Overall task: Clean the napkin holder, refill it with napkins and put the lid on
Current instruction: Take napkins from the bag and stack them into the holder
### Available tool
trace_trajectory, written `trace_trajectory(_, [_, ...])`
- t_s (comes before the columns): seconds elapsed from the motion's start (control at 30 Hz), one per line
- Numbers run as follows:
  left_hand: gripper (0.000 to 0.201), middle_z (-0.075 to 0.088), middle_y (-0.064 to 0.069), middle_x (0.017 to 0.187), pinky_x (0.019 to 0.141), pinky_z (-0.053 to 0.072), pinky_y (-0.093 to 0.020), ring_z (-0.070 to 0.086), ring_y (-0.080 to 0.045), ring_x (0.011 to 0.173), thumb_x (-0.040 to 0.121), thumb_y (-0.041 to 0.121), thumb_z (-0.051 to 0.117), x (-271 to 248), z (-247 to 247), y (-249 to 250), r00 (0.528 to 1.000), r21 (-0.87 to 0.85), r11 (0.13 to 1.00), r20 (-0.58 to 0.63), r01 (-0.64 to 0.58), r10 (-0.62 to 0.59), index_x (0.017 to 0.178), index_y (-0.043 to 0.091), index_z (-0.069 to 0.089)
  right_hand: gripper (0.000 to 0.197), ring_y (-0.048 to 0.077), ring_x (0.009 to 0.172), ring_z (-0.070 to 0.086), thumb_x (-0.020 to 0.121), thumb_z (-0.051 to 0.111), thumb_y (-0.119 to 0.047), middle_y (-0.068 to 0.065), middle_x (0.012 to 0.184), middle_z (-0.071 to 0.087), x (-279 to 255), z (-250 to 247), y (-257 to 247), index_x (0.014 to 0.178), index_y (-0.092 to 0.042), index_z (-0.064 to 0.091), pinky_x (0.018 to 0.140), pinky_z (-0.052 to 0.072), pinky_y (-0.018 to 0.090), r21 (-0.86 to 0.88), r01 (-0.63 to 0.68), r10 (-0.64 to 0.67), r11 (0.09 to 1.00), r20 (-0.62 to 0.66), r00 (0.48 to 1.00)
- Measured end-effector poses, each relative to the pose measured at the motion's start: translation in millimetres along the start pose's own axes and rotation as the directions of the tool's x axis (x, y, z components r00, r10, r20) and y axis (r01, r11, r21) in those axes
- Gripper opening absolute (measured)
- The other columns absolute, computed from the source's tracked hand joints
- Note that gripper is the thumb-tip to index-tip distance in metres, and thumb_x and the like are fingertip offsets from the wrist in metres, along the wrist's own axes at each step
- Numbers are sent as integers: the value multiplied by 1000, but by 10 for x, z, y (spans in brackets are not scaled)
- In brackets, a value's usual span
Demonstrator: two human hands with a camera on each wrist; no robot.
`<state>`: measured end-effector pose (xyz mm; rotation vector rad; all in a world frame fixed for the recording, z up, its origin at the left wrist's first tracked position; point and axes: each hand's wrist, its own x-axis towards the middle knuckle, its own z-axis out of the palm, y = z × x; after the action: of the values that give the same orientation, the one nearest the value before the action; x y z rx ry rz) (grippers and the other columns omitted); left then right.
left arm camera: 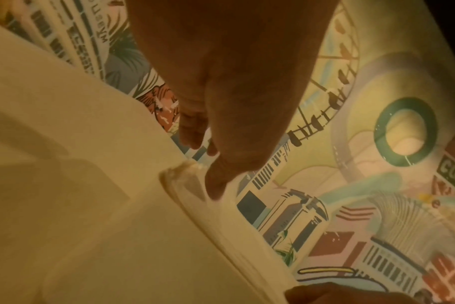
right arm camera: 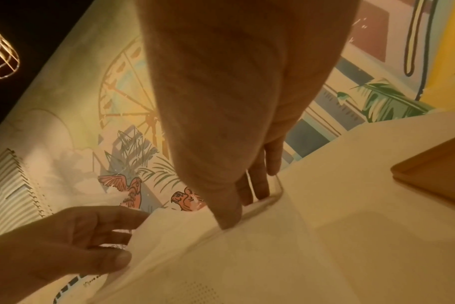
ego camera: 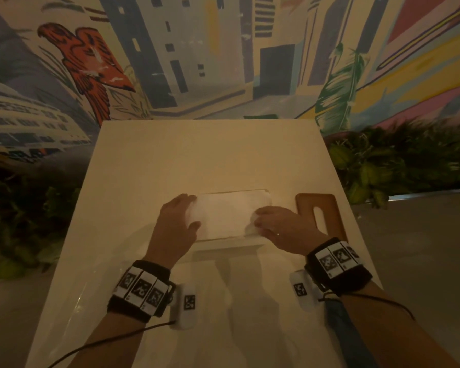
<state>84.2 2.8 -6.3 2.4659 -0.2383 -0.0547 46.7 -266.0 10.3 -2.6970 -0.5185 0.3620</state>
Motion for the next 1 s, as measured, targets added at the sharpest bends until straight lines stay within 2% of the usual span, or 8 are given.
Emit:
trace_trajectory(0.13, [77,28,-5,157,116,20,-46,26,-28,142,82,21,71,-30,3,-57,989,191,976,116,-107,86,148,24,30,19,22,103,60,92,57,-23,4,110,64,41,14,35,93,-11,72,92,48,39,-2,-74,74,997,46,996])
trace_trajectory(0.27, [85,19,-5,160,116,19,-47,21,-31,144,80,24,74,-40,-41,-77,990,208,970,92,-123,105,150,26,24,25,21,99,58,93,54,-31,4,107,63,92,-10,58,104,-13,67,90,46,31,-18,-104,105,994,78,991])
trace_trajectory(0.43, [60,37,-4,153,113,26,-46,33,-28,140,84,21,69,-46,-70,-133,969,257,934,81,-248,235,139,23,46,18,22,90,59,94,56,-24,5,93,65,60,-6,50,99,-11,67,80,47,30,44,-89,93,995,-103,990])
trace_trajectory(0.53, [49,43,-4,149,112,24,-44,36,-24,139,90,27,61,-47,-59,-115,956,247,925,116,-290,269,138,24,48,21,27,110,54,90,62,-12,10,113,61,94,78,52,110,-8,64,91,40,28,57,-61,73,997,-233,970])
trace_trajectory(0.6, [51,37,-3,153,113,19,-44,31,-22,142,92,33,58,-29,-50,-115,946,252,920,204,-300,252,141,28,44,44,27,134,36,89,64,-14,11,143,43,131,90,50,131,-10,52,108,30,33,62,-63,72,996,-152,986])
trace_trajectory(0.67, [55,29,-1,157,115,13,-42,26,-20,144,92,39,56,-3,-46,-135,929,288,911,309,-297,205,143,33,39,60,25,143,22,91,62,-20,9,155,25,170,94,62,145,-15,35,115,22,36,26,-90,90,996,1,996])
trace_trajectory(0.87, [58,26,4,158,116,14,-40,24,-13,144,87,42,62,72,-142,-220,894,268,920,420,-287,157,141,40,40,63,22,131,37,89,63,-35,3,145,36,209,83,76,144,-20,36,106,34,34,-28,-77,80,997,131,988])
trace_trajectory(1.0, [54,33,5,155,115,23,-41,35,-17,138,81,40,71,72,-195,-186,900,172,954,407,-244,156,133,38,53,68,22,134,32,87,64,-41,1,148,32,193,110,51,144,-21,33,108,32,36,15,-90,87,996,139,986])
